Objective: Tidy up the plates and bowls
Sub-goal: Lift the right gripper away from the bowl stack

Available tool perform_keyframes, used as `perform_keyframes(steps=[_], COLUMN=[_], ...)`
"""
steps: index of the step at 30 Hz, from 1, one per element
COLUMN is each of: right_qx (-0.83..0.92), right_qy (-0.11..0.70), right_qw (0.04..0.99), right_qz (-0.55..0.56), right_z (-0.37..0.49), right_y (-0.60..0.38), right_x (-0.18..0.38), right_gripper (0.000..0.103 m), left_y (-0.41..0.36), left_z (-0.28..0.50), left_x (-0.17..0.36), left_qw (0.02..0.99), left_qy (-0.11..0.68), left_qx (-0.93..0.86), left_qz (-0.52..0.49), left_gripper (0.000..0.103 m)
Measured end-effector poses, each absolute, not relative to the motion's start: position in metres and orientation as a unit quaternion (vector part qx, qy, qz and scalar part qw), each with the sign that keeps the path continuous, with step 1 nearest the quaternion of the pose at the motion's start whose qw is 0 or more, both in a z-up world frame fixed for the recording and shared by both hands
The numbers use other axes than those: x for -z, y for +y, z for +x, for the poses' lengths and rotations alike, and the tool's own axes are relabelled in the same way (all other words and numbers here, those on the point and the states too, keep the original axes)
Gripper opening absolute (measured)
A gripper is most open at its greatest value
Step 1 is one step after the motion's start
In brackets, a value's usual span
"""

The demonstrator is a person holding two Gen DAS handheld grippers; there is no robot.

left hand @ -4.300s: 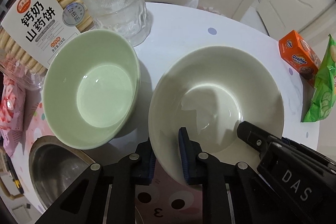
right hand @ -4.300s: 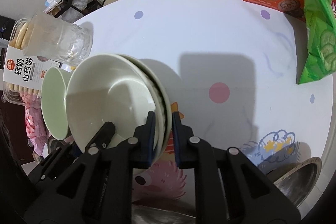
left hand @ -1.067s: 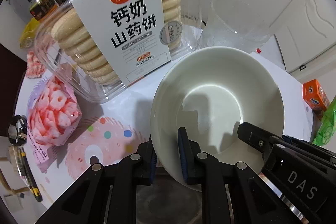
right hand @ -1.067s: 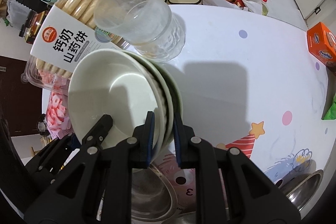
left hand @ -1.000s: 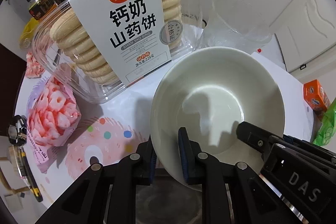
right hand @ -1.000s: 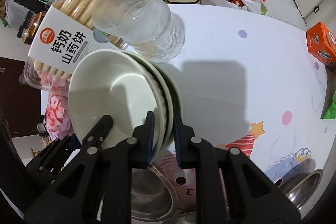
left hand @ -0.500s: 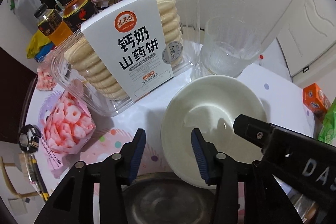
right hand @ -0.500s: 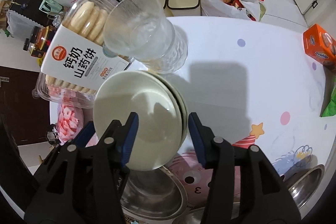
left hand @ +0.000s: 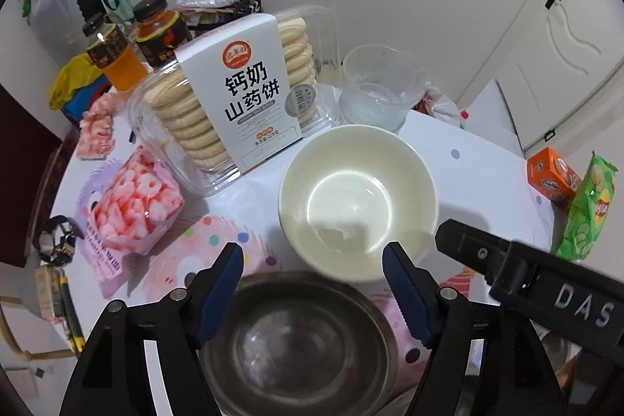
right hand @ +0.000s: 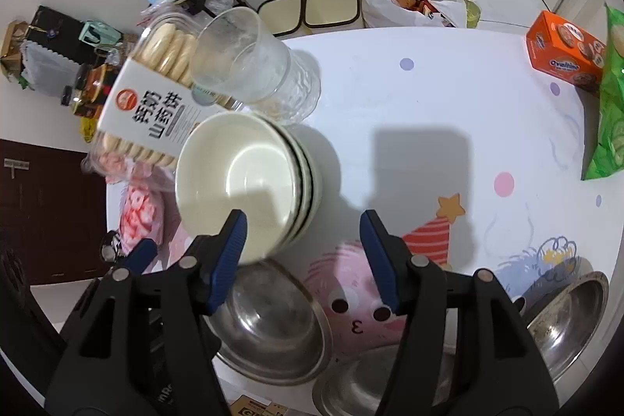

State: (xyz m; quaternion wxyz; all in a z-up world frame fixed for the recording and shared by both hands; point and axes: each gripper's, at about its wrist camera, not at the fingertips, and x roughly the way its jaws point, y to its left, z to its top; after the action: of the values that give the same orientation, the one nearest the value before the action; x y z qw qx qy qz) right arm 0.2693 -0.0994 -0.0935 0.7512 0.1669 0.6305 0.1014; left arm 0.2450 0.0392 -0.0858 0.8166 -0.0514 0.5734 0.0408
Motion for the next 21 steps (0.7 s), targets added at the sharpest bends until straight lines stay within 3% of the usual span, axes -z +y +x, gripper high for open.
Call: perform_keyframes(steps=[11, 21], right_qx=[-0.113, -0.109], right_qy=[0.6, 0.593], right_qw=[0.775, 0.779], right_qz=[0.161, 0.174], right_z=[0.233, 0.215], right_y=[-0.112, -0.128], right_x=[0.072, 0.064], right_gripper=[0.076, 0.077], left_y=[0.02, 0.009], left_z=[0.206, 0.189], left_x=[0.063, 0.054], left_qw=[0.83, 0.834], left_qy=[0.554, 0.548], left_qx=[-0.043, -0.049], left_qz=[-0.045, -0.039], left_gripper=[0.08, 0.081])
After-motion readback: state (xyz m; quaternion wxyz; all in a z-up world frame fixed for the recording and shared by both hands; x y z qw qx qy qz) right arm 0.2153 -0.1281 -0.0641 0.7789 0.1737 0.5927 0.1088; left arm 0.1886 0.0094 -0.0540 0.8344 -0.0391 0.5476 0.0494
